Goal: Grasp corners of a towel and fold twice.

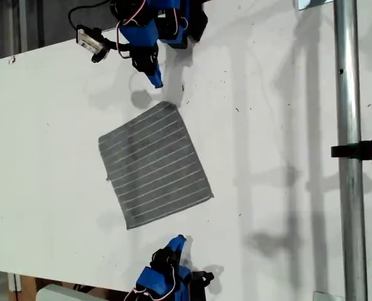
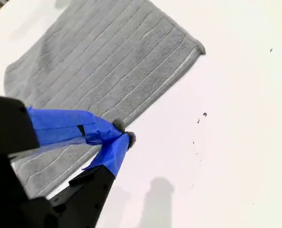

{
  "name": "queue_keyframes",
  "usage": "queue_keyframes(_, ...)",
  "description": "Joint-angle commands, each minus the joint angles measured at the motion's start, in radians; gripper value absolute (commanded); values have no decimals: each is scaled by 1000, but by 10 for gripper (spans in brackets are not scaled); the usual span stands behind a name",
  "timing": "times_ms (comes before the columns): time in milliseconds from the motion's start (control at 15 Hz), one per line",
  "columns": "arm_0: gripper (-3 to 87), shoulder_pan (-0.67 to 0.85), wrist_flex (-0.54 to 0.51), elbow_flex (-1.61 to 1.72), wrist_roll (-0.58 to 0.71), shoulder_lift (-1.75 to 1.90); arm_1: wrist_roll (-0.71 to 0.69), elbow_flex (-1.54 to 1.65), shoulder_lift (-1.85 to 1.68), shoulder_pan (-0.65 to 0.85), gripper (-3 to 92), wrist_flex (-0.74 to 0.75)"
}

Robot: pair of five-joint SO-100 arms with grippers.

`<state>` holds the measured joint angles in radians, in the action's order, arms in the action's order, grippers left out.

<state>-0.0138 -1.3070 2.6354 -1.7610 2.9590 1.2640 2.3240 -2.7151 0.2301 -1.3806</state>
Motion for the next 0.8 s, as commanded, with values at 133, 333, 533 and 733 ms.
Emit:
queue_keyframes(133, -29, 21, 43, -388, 66, -416, -244, -597, 532, 69, -3, -127)
queue_keyframes(333, -28, -9, 0, -741, 126, -782, -328, -897, 807, 112, -3, -264)
queue_keyframes(533, -26, -18, -81, -983, 176, -1015, -382, -979, 904, 152, -3, -310)
queue_keyframes(733, 61, -20, -123, -1065, 209, -1092, -439, -997, 931, 155, 270, -331)
